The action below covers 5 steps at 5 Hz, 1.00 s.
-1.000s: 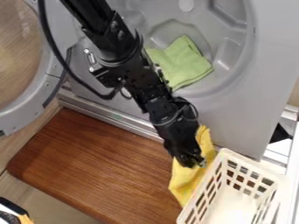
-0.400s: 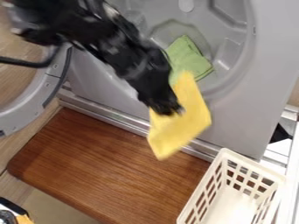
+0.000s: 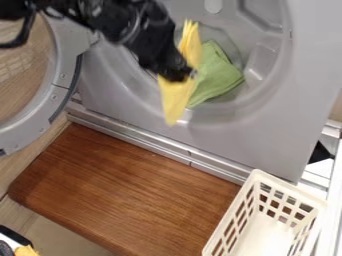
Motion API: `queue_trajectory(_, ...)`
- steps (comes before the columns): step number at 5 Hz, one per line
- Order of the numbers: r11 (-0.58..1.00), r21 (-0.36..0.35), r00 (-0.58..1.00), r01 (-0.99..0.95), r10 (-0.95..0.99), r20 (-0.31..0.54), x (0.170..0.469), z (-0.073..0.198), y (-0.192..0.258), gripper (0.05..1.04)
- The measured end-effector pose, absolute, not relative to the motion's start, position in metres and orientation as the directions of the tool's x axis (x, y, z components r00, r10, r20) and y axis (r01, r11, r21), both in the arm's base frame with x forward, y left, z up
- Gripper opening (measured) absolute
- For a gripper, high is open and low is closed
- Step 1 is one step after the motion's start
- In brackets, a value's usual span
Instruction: Put the yellow cloth in the washing machine
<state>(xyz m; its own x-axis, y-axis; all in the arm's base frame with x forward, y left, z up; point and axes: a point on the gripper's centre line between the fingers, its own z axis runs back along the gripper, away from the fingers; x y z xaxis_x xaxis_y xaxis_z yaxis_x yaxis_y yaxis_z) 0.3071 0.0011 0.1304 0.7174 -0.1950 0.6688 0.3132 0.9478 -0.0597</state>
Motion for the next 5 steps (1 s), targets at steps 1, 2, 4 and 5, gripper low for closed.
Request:
queue_trajectory(1, 0.949, -0.038, 0.711, 0.314, -0.208, 0.672, 0.327, 0.133, 0.007, 0.065)
queue_trajectory(2, 0.949, -0.044, 0.711, 0.311, -0.202, 0.674, 0.350, 0.128, 0.011, 0.066)
queue_trajectory(4, 0.946, -0.077, 0.766, 0.314, -0.204, 0.609, 0.387, 0.089, 0.019, 0.065)
queue_trajectory(5, 0.941, -0.073, 0.776, 0.331, -0.227, 0.589, 0.393, 0.077, 0.014, 0.065)
